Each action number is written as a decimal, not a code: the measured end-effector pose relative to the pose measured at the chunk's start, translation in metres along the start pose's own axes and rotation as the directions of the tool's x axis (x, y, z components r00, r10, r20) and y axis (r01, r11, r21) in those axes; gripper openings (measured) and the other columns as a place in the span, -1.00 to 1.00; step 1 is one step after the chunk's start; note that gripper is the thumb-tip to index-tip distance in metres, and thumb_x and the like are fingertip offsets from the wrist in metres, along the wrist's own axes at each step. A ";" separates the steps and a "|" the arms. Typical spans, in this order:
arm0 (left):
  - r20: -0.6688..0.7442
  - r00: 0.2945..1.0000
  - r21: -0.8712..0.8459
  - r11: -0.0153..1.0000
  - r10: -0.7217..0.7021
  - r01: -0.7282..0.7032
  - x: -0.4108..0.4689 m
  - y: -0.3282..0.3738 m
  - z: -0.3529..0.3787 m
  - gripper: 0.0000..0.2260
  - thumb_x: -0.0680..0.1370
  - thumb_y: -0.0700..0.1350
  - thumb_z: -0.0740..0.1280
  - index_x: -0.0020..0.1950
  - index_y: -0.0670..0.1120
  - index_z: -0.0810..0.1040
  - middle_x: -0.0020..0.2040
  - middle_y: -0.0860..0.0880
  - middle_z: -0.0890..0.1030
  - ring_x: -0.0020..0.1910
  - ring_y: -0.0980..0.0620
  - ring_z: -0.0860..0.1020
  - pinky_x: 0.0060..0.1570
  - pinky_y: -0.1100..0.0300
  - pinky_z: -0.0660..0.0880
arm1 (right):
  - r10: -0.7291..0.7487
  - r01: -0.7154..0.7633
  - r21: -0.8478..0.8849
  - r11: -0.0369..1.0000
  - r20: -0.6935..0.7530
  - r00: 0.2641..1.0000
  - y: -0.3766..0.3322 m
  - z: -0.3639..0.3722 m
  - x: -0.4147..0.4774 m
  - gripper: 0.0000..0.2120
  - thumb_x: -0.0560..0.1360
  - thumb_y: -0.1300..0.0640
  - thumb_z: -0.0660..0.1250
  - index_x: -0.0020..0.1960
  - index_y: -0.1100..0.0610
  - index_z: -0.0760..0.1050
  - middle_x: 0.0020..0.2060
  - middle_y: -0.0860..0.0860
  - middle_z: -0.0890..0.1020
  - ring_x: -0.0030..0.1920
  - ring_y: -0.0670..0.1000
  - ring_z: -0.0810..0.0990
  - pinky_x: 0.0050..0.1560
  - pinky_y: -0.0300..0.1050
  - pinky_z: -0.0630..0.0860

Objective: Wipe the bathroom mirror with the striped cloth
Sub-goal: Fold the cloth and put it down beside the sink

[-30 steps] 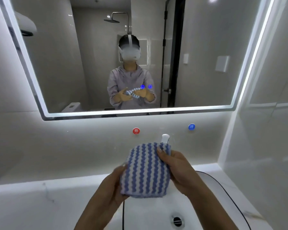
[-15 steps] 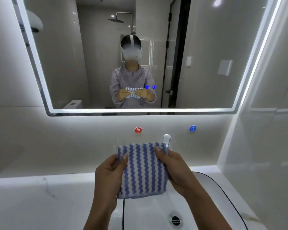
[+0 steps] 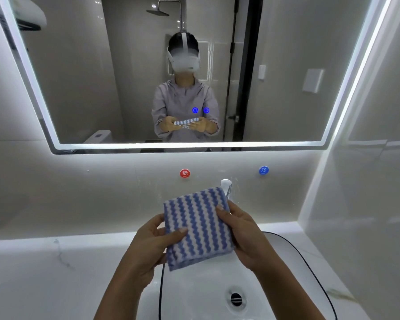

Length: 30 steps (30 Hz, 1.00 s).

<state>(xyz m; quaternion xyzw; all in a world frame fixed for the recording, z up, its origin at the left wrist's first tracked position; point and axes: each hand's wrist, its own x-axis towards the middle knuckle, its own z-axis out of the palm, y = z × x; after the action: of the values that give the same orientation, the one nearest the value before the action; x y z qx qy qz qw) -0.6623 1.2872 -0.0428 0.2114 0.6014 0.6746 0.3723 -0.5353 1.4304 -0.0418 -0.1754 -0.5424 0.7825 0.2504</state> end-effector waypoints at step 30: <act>-0.064 0.992 0.040 0.993 0.113 -0.111 0.049 -0.055 0.110 -0.84 0.46 -0.13 0.41 -0.01 0.08 0.56 -0.21 0.05 0.72 -0.27 0.06 0.69 -0.45 0.25 0.55 | 0.016 -0.051 -0.205 0.977 -0.169 0.985 -0.016 -0.130 -0.004 -0.85 0.56 0.08 0.26 0.09 0.03 0.55 -0.11 -0.04 0.71 -0.15 -0.02 0.70 -0.28 -0.21 0.58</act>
<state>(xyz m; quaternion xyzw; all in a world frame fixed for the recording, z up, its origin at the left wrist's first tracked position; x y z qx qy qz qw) -0.5992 1.3965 -0.0839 0.2293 0.6128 0.6898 0.3099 -0.4574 1.5314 -0.0725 -0.2745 -0.5958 0.7078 0.2619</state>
